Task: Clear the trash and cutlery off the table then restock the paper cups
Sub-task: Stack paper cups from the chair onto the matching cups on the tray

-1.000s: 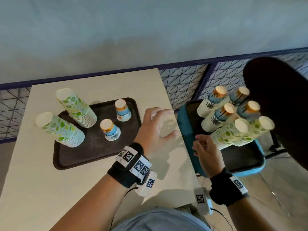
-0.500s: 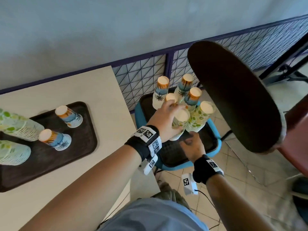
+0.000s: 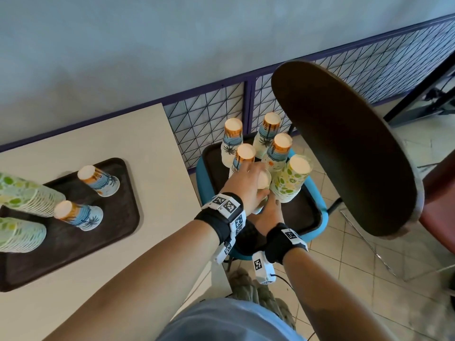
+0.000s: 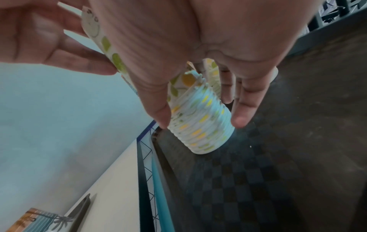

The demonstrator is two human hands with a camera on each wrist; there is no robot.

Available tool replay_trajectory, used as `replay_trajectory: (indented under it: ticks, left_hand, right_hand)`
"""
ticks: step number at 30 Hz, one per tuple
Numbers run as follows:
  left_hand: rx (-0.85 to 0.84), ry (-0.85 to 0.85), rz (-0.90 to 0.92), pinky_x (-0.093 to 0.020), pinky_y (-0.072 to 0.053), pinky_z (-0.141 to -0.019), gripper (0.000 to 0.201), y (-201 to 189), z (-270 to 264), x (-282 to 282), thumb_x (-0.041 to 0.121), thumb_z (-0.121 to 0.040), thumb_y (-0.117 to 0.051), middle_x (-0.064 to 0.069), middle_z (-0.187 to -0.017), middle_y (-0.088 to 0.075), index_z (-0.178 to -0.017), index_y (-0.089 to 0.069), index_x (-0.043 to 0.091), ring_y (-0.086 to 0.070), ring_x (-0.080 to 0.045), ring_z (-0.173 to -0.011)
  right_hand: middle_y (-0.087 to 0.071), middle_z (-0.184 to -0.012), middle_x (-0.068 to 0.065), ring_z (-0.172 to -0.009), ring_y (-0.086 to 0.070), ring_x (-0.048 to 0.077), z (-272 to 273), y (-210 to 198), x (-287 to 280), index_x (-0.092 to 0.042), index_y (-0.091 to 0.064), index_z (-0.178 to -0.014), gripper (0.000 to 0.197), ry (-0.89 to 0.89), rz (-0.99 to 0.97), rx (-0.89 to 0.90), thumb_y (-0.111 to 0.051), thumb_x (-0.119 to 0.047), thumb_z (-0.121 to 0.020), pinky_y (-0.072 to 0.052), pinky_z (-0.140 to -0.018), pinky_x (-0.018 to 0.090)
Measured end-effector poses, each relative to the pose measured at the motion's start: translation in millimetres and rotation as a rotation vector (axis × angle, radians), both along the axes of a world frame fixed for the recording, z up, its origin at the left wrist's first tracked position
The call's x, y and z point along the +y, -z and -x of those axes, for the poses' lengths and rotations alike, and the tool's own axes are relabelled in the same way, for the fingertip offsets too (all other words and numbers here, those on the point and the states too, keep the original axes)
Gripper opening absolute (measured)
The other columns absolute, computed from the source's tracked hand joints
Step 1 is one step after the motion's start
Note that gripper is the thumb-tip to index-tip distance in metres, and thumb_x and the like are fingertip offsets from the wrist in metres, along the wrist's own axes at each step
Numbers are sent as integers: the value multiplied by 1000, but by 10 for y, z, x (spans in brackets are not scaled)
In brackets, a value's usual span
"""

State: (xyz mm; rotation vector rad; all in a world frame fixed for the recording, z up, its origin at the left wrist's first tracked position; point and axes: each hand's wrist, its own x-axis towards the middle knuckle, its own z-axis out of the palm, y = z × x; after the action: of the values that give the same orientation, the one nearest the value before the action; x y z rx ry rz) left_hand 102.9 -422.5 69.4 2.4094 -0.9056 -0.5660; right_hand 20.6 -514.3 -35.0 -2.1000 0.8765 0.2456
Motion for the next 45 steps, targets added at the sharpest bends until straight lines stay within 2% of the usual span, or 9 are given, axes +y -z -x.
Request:
replay_trajectory:
  ticks: [9, 15, 21, 27, 32, 34, 38, 41, 45]
  left_hand:
    - [28, -16, 42, -47, -53, -98, 56, -34, 6, 186, 22, -97, -69, -5, -151, -40, -147, -45, 21, -60, -35, -122]
    - [74, -105, 129, -28, -43, -100, 60, 45, -35, 372, 21, -97, -71, -4, -153, -42, -150, -44, 23, -55, -27, -130]
    - [98, -131, 250, -41, -51, -108, 70, 118, -26, 460, 27, -88, -79, -2, -142, -53, -149, -47, 31, -55, -23, -130]
    - [276, -226, 250, -43, -51, -110, 103, 140, 32, 571, 51, -76, -88, 5, -157, -47, -159, -28, 42, -52, -18, -139]
    - [474, -248, 246, -39, -46, -114, 97, 130, 56, 592, 56, -69, -91, 9, -152, -54, -150, -40, 45, -54, -16, -137]
    - [552, -225, 300, -37, -50, -110, 88, 142, 68, 584, 48, -65, -95, 15, -137, -64, -139, -50, 43, -62, -4, -123]
    - [608, -238, 385, -39, -52, -108, 89, 168, 63, 599, 45, -57, -99, 10, -126, -74, -135, -58, 34, -69, -8, -120]
    - [627, -285, 462, -50, -53, -108, 97, 197, 11, 636, 48, -52, -102, 5, -127, -75, -136, -58, 32, -69, -17, -122]
    - [663, -334, 570, -59, -53, -106, 100, 224, -49, 704, 32, -53, -104, -9, -128, -75, -139, -57, 18, -70, -31, -121]
  right_hand:
    - [-30, -156, 9, -141, -33, 33, -72, 54, 30, -28, -19, -157, 111, 15, -58, -86, -85, -50, -71, -29, -112, 33]
    - [-41, -145, 8, -133, -41, 27, -44, 129, -5, -33, -32, -152, 101, 19, -145, -173, -90, -37, -70, -31, -101, 22]
    - [-45, -139, 2, -113, -45, 12, -8, 101, -20, -42, -39, -144, 96, 41, -188, -211, -90, -43, -62, -40, -99, 27]
    - [-59, -135, -6, -123, -60, 13, 132, 32, -90, -50, -45, -134, 90, -8, -279, -390, -93, -46, -58, -52, -103, 46]
    - [-63, -118, -10, -101, -63, -17, 261, -423, -54, -35, -46, -120, 69, -93, -474, -520, -80, 9, -78, -51, -83, 8]
    - [-58, -118, -18, -100, -59, -24, 269, -563, -37, -35, -43, -119, 73, -163, -502, -557, -78, 14, -78, -46, -81, 1]
    - [-61, -134, -9, -121, -60, -5, 187, -555, 10, -24, -45, -139, 83, -188, -480, -560, -90, -20, -70, -50, -95, 15]
    - [-62, -137, -6, -124, -60, 6, 151, -560, 33, -20, -43, -146, 85, -213, -432, -550, -90, -19, -74, -54, -101, 32]
    - [-64, -130, -8, -117, -63, 6, 141, -596, 31, -23, -38, -149, 87, -264, -395, -530, -85, -34, -76, -54, -97, 30]
